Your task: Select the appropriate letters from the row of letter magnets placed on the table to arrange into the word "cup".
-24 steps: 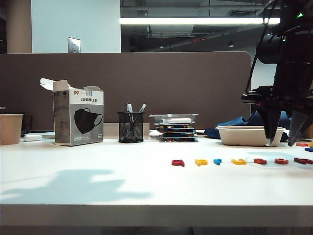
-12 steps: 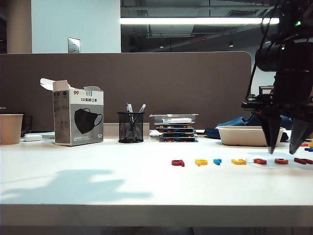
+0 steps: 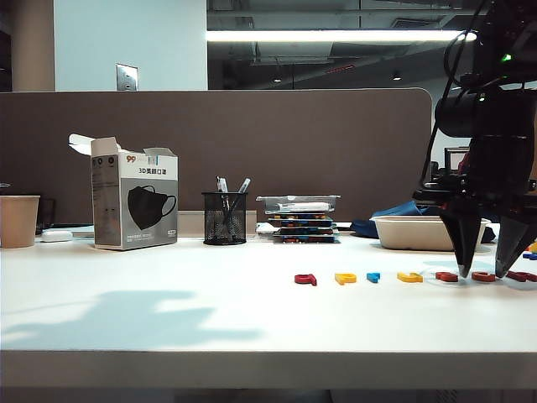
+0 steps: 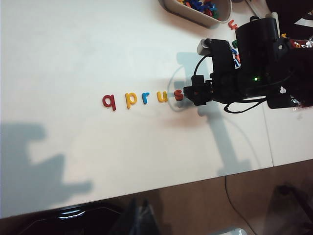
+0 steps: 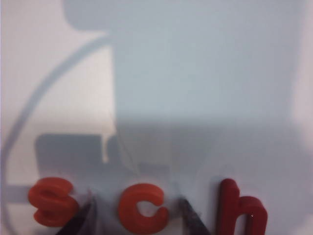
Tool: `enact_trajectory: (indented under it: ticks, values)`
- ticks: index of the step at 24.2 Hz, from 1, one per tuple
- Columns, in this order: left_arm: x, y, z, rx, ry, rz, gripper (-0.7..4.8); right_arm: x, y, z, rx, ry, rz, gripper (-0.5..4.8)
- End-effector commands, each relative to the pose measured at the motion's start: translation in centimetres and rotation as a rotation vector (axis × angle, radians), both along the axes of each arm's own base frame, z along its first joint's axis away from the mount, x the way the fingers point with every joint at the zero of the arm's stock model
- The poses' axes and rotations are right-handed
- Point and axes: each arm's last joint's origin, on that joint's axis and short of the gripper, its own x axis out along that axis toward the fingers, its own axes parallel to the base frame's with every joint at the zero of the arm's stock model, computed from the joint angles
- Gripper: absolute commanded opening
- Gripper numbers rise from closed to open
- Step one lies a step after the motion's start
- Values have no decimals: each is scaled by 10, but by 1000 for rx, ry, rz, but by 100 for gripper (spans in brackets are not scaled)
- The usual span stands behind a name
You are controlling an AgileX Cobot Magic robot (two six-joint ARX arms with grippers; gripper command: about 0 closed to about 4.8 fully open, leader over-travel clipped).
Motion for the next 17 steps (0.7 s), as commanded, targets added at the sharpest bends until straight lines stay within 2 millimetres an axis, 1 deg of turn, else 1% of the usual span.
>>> enact_trajectory:
  ticks: [1,13,14,17]
  values:
    - [-1,1,2,-5,-7,5,-5,1,0,2,-7,-16,3,220]
    - [-1,1,2,-5,-7,5,-5,0,1,2,-12,-15,22,219]
    - [-1,1,2,-5,-7,5,-5,0,1,2,-11,-14,22,206]
    - [-1,1,2,-5,-7,5,-5,0,1,2,-11,-14,22,198]
